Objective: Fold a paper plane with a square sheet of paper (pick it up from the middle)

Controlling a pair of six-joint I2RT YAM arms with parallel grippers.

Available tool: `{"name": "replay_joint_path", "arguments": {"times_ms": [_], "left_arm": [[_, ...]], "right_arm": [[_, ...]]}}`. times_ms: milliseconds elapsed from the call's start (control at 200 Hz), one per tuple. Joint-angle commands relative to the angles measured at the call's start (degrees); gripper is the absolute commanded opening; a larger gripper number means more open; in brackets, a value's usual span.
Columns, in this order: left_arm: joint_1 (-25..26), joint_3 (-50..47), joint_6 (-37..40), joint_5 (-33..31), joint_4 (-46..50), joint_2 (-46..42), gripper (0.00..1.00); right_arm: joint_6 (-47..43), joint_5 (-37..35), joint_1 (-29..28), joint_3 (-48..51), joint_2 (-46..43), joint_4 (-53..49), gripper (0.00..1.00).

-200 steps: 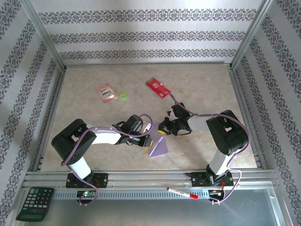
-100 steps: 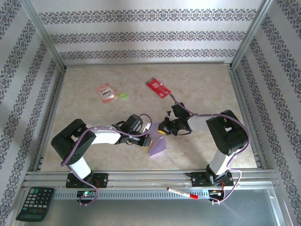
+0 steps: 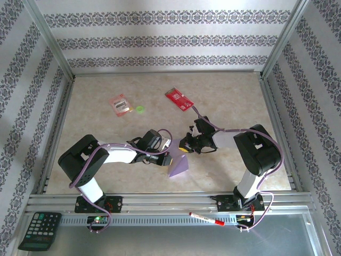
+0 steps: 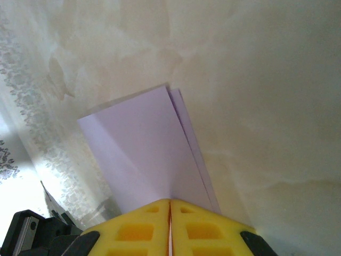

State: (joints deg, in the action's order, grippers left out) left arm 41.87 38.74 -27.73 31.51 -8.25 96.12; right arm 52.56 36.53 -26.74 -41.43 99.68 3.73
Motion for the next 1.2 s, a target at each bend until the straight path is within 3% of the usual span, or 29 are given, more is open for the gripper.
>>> {"name": "replay_joint_path", "arguments": {"times_ms": [0,769,1049,1194], "left_arm": [[-0.65,-0.53,-0.12,-0.47,1.90,1.71,0.00],[0.75,0.36,1.50,-5.82,10.43,3.11,0.00],[0.98,0.47,1.45,-7.28,12.30,3.64,0.00],[1.11,0.42,0.94,-7.54,12.11,3.88,0.00]], "right_arm": [[0.36,-1.65,-0.49,1.54,1.92,-0.56,0.10],[1.40,1.32,1.75,-1.11,-4.47,-1.66,0.22],[2.93,1.87,3.15,2.63,-13.42,-2.60,0.23],[5.88,0.45,0.22,8.20,-21.18,-2.61,0.16]]}}
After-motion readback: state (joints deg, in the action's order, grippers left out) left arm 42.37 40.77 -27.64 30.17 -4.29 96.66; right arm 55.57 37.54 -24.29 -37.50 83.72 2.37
